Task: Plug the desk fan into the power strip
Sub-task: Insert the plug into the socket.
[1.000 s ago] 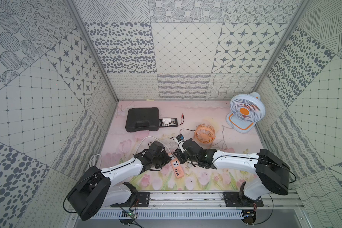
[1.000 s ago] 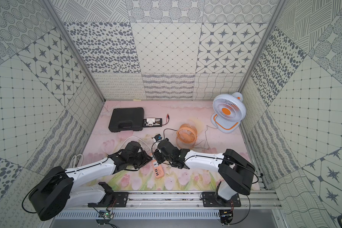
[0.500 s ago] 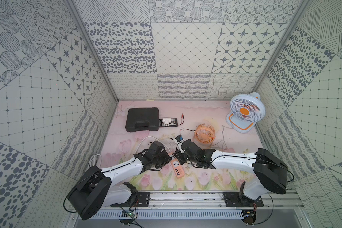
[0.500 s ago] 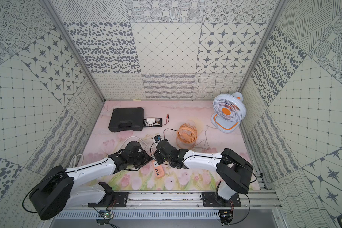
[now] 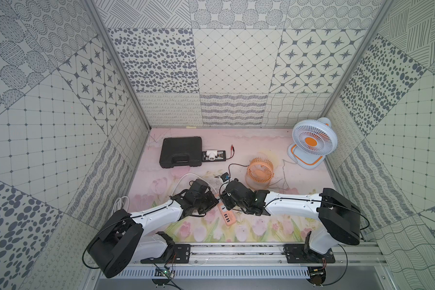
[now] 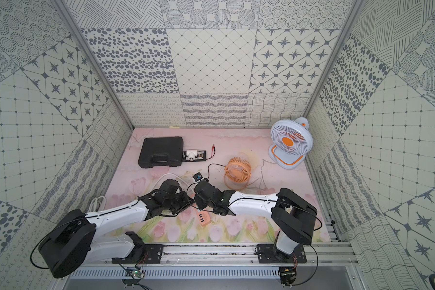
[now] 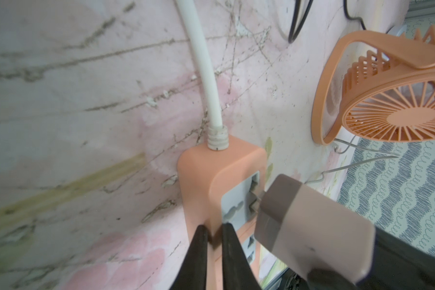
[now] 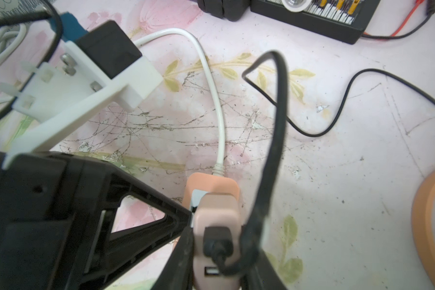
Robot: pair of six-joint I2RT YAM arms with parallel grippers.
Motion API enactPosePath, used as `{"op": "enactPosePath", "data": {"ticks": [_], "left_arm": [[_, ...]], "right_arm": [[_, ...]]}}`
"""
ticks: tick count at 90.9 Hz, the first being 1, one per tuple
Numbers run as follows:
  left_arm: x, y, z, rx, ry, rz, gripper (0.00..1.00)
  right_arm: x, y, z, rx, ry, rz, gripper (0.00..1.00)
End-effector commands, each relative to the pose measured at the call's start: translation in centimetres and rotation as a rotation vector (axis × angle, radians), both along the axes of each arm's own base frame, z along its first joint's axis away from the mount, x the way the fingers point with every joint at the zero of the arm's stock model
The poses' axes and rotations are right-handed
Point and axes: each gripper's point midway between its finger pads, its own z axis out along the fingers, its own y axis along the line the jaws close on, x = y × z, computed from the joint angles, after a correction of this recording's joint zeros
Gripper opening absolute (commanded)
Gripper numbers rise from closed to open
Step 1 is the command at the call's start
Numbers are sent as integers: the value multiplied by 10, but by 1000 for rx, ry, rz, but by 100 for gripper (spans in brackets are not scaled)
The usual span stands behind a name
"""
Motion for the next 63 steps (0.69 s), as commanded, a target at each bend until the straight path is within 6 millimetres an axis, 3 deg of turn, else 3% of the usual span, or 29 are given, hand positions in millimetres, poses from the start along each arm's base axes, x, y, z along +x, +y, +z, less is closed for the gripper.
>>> {"op": "enactPosePath", "data": {"ticks": [1, 63], "left_arm": [[-7, 15, -17, 82, 45, 13, 16], [-8, 16, -23, 94, 56, 11, 15]], "right_arm": [[-12, 7, -13, -25, 35, 34, 0], [-23, 7, -34, -104, 43, 29, 0]]}}
